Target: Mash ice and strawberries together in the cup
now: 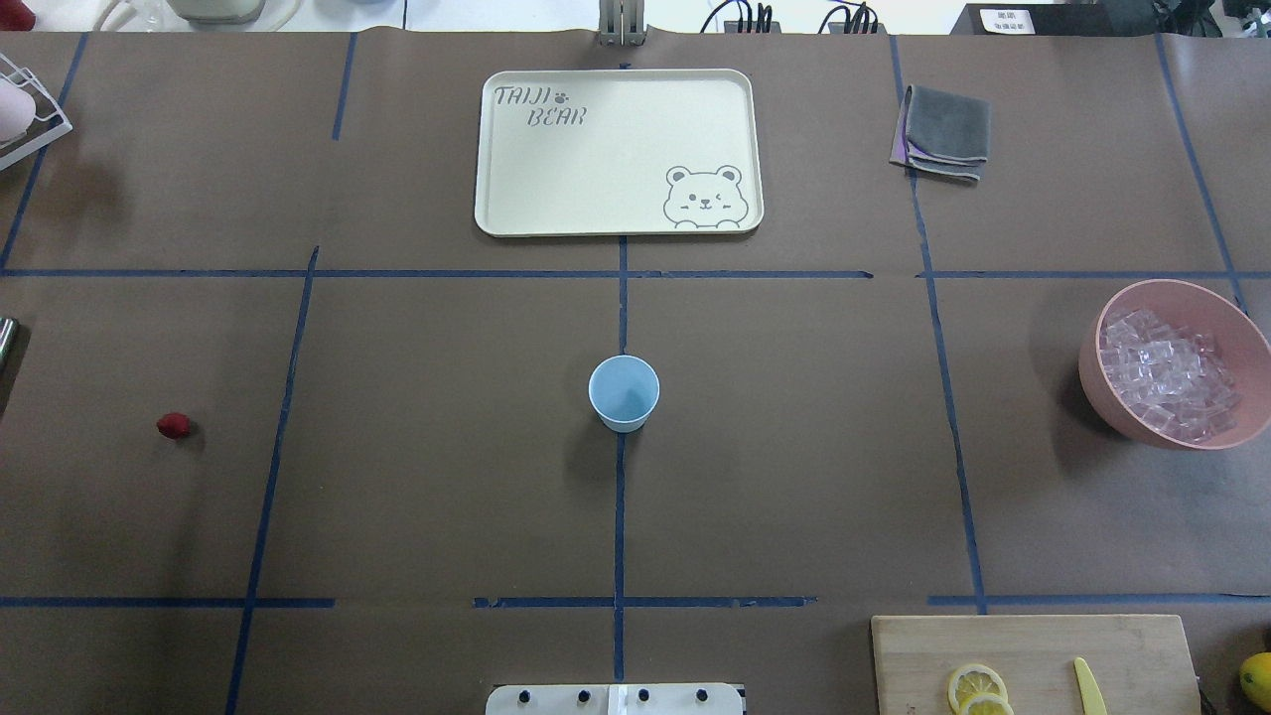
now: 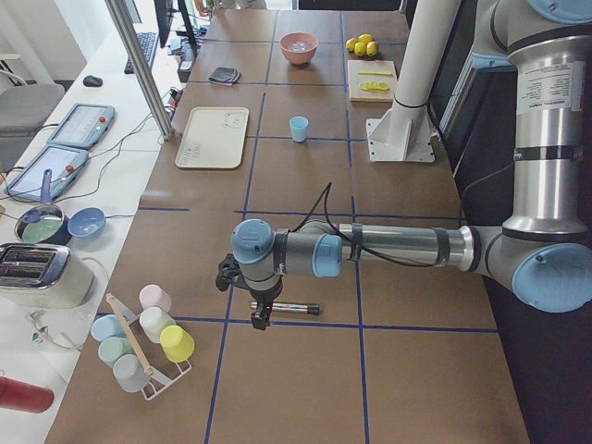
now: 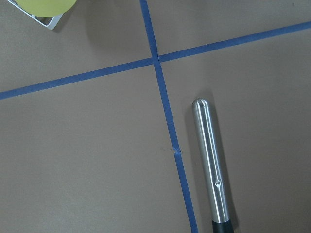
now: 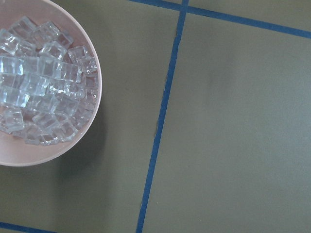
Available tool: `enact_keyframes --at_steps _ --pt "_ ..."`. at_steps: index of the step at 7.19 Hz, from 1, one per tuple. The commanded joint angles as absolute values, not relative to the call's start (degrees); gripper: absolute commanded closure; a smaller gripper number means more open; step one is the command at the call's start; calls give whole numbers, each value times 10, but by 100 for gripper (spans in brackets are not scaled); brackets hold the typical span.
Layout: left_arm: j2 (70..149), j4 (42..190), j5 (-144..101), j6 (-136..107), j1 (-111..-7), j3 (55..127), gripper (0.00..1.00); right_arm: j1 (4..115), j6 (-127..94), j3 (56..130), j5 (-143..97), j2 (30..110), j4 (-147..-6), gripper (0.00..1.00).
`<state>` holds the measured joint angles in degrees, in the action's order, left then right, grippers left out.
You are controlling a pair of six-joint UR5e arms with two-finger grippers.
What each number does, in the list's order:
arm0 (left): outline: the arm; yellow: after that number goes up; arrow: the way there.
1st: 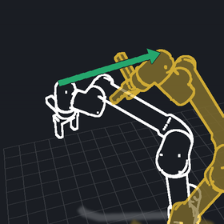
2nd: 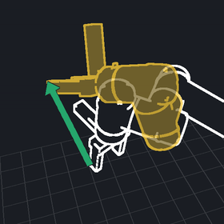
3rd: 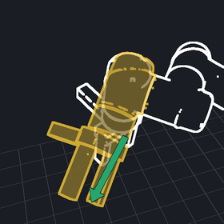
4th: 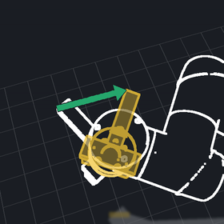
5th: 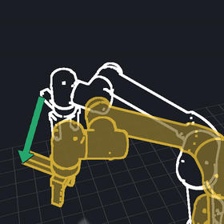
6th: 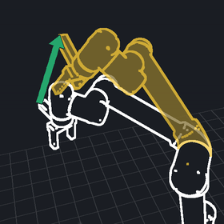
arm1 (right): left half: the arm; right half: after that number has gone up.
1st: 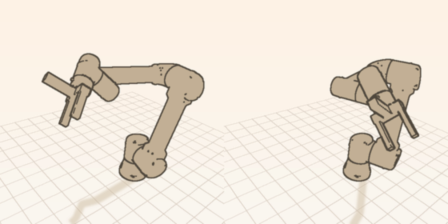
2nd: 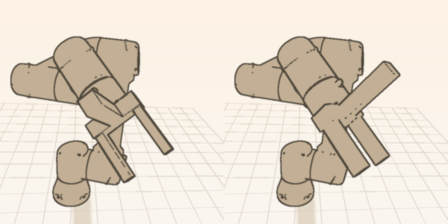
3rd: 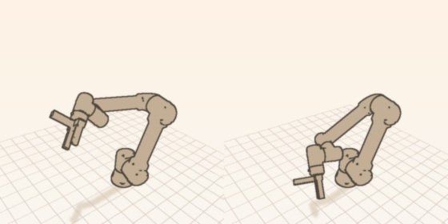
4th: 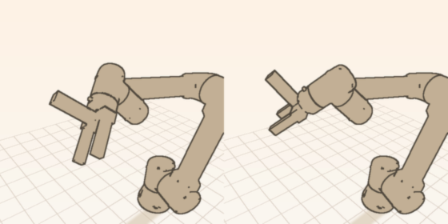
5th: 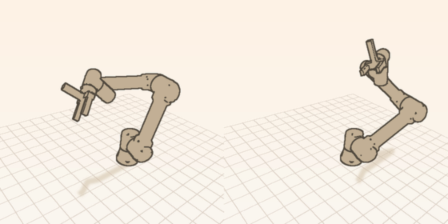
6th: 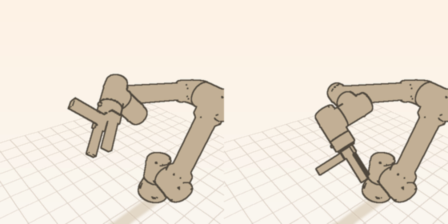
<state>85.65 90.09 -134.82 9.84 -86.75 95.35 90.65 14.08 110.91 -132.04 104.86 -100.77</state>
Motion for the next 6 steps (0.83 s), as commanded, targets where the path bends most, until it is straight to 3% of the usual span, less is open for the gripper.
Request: enact_keyframes --at_steps 1,4,6 --pt "856 903 -1348 99 -867 955 0 906 141 1110 -1322 1049 -1008 0" --pt "859 903 -1348 98 -867 955 0 904 141 1119 -1323 1026 -1007 0" --pt "859 903 -1348 98 -867 955 0 861 140 1125 -1331 969 -1007 0"
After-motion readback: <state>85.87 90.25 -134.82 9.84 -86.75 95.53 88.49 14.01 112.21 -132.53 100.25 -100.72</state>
